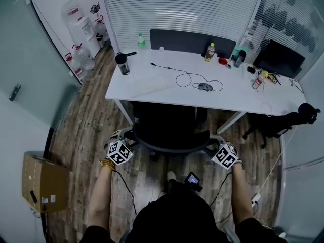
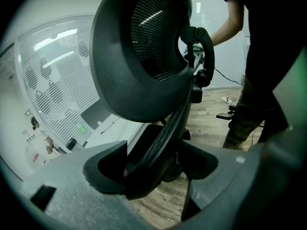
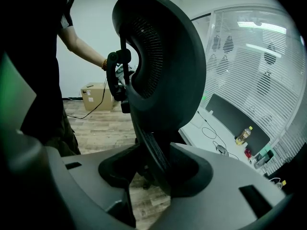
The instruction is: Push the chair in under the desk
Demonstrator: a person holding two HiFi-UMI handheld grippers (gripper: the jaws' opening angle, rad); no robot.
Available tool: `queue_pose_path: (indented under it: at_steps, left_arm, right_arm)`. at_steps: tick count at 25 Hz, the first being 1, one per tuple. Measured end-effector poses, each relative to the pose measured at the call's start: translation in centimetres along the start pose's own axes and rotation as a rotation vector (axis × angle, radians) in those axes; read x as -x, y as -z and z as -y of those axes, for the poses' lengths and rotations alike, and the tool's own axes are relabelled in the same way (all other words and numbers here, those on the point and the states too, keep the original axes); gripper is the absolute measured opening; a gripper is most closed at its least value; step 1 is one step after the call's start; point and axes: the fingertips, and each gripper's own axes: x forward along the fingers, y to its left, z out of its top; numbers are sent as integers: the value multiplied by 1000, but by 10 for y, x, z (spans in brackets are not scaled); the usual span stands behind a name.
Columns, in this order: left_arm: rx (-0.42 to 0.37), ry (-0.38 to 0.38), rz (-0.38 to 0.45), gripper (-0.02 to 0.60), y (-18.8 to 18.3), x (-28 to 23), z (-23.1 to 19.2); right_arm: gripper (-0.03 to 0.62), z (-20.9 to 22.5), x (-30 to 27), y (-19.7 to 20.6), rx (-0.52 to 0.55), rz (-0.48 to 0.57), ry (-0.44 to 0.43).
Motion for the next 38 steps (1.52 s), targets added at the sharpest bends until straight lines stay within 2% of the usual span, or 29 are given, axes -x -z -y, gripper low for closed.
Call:
queue_pose_path:
  at_steps: [18, 20, 23, 26, 30, 31, 33, 35, 38]
  left_arm:
    - [19, -21, -45, 334, -14, -43, -46]
    - [70, -37, -73, 345, -11, -45, -54]
    - [180, -109, -105, 384, -6, -45, -66]
    - [209, -194, -107, 394, -6, -44, -72]
    - [222, -268, -89, 386, -10, -40, -72]
    - [236, -280, -67, 377, -11, -37, -70]
    - [279, -308, -14, 340, -13, -25, -67]
    - [323, -337, 32, 284, -14, -10, -65]
    - [353, -364, 85, 274, -20, 10, -57]
  right_arm:
    - [187, 62, -16, 4, 10, 5, -8]
    - [187, 66, -18, 4, 7, -2, -17]
    - [187, 72, -21, -1, 10, 5, -6]
    - [204, 78, -23, -2, 14, 15, 64]
    - [262, 91, -13, 5, -70, 37, 258]
    - [258, 92, -7, 8, -102, 48, 303]
    - [196, 89, 7, 10, -174, 80, 359]
    - [184, 82, 19, 7, -225, 109, 375]
    - [172, 69, 31, -1, -233, 133, 395]
